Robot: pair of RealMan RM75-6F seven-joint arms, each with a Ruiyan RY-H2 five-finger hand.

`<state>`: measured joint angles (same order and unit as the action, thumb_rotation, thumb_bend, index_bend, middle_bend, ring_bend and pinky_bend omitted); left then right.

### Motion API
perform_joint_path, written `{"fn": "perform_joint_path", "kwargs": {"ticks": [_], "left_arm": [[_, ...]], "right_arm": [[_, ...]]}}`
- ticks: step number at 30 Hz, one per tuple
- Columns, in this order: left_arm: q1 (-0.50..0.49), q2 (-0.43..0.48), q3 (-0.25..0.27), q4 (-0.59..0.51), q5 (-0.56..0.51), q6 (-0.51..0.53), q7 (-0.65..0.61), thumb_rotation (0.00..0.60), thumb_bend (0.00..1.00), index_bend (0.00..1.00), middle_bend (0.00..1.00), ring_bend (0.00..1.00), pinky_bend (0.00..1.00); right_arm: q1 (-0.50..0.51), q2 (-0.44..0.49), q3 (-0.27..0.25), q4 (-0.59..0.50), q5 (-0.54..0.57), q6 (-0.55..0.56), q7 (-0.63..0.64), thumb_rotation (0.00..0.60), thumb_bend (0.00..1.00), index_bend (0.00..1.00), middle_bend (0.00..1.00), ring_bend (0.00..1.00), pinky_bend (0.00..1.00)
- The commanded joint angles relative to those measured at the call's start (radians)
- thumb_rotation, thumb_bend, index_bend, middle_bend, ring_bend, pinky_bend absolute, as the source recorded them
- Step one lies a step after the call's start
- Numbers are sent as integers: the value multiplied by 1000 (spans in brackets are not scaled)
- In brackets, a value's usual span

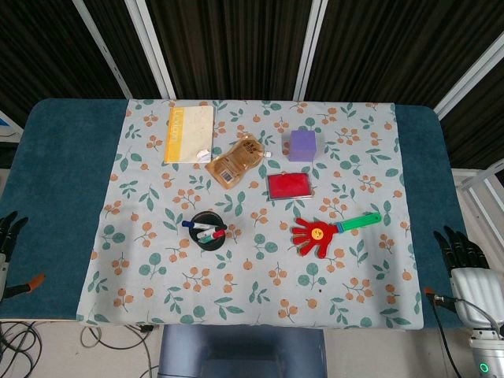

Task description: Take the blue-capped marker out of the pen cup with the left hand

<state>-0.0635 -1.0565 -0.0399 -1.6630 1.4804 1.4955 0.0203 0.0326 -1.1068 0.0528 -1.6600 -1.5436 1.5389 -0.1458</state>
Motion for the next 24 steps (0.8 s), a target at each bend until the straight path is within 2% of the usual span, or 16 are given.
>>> {"fn": "perform_joint_path", "kwargs": {"ticks": [1, 24], "left_arm": [[0, 0, 0, 0, -1, 0, 0, 600, 49, 66, 0, 0, 0], [-6, -5, -7, 24, 0, -2, -20, 600, 61, 60, 0, 0, 0]], "right_arm": [[1, 0, 0, 0, 0, -1, 0, 600, 44, 0, 0, 0, 148], [-1, 0, 3, 2, 5, 3, 5, 600, 45, 0, 0, 0, 148]]}}
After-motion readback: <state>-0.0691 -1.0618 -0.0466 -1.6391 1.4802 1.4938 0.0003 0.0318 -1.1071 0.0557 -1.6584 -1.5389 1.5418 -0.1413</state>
